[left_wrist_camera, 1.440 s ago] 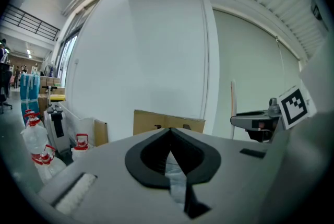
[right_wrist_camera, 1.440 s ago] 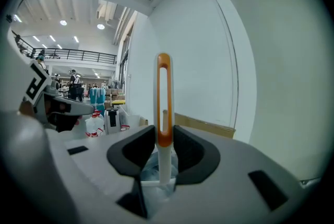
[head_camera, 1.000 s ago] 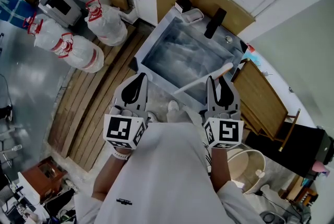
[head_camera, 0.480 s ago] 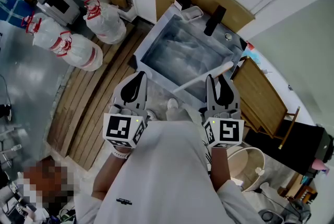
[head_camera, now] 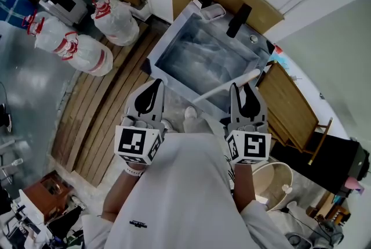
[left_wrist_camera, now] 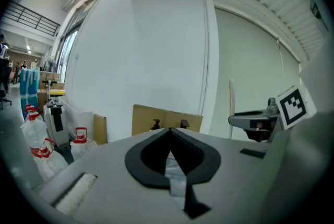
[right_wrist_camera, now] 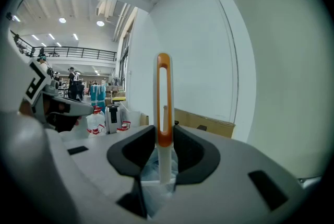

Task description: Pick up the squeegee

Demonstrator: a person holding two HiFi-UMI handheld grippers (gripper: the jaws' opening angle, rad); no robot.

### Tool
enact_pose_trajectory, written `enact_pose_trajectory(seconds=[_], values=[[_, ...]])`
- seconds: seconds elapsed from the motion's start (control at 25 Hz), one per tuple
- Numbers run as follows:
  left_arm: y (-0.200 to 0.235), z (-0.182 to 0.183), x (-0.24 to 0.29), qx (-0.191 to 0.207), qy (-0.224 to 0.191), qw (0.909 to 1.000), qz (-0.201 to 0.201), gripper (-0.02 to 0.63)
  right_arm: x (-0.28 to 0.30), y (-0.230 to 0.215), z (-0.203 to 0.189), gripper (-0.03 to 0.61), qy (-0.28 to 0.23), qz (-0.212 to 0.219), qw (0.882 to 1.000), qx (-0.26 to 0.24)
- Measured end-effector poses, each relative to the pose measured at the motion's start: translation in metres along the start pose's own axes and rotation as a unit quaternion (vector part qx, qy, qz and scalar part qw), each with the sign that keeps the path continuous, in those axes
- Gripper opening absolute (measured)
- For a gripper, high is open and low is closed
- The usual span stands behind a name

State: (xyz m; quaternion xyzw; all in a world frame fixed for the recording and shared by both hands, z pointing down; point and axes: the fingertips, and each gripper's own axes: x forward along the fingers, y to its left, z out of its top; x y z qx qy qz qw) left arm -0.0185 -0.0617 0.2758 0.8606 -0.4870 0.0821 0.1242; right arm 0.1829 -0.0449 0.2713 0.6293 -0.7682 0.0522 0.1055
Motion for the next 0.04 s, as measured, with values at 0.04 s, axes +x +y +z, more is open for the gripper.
enact_pose_trajectory(seconds=[0.04], values=[[-0.0003, -0.0004, 0.0009, 0.000, 0.001, 1.0000, -0.001, 0.005, 0.0005, -0.0009, -0.0005, 0.104, 0.001, -0.001, 1.000, 0.000]])
